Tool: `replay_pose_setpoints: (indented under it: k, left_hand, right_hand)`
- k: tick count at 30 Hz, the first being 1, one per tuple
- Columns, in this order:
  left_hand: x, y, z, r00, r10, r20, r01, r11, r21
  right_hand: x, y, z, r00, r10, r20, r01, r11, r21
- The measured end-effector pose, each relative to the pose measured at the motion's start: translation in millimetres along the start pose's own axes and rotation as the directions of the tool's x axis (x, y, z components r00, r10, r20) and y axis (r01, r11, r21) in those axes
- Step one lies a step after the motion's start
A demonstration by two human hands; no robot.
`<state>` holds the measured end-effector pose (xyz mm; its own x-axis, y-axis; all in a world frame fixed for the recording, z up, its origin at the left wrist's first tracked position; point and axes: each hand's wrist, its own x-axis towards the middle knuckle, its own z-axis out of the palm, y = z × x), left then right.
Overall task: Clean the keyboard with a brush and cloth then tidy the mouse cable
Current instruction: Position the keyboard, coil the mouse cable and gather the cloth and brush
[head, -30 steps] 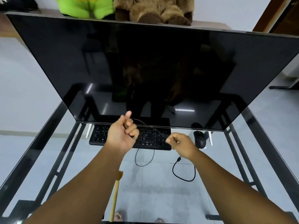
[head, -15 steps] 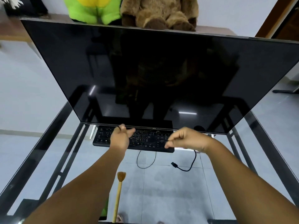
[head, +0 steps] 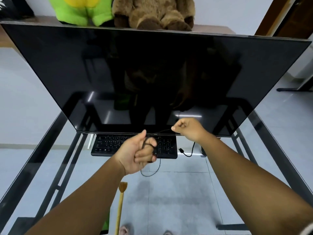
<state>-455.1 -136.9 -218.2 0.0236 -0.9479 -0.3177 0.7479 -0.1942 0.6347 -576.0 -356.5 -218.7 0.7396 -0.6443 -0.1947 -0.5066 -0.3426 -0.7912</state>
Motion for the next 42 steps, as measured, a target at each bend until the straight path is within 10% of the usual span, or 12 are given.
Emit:
replay_pose_setpoints:
  k: [5, 11, 15, 22, 30, 36, 42]
  left_hand:
    - [-1.0, 23.7, 2.1, 0.935, 0.222, -0.277, -0.302, 0.907, -0.292]
    - [6.0, 37.9, -16.1, 0.579, 0.251, -0.775, -0.672, 0.685, -0.280]
    - [5.4, 33.0, -22.2, 0.420, 0.244, -0.874, -0.651, 0.752, -0.103]
    - [21.5, 4.9, -45.4, 0.475, 0.325, -0.818, -0.185, 0.945, 0.268]
    - [14.9, -16.9, -9.0, 0.776, 0.039, -0.630, 0.263, 0.887, 0.379]
    - [-2.1, -31.4, -1.3, 0.919, -0.123, -0.374, 0.312, 0.808, 0.499]
    - [-8.5, -30.7, 7.4, 0.972, -0.119, -0.204, 0.175, 0.943, 0.284]
  right_hand:
    - [-18.5, 21.6, 16.5, 0.973, 0.082, 0.213, -0.089, 0.996, 0.024]
    - [-43.6, 40.6, 26.7, 0.830, 0.128, 0.543, -0.123, 0.991, -0.047]
    - [-54.5, 22.8, 16.9, 0.724, 0.107, 0.681, -0.056, 0.994, -0.098]
    - [-60.9, -30.8, -10.6, 0.691, -0.050, 0.721, 0.098, 0.995, -0.026]
    - [-51.0, -60.8, -24.4, 0.780, -0.241, 0.578, 0.194, 0.971, 0.143]
    - [-38.7, -61.9, -10.8, 0.873, -0.228, 0.432, 0.113, 0.954, 0.277]
    - [-28.8, -44.6, 10.0, 0.987, -0.068, 0.147, 0.023, 0.959, 0.284]
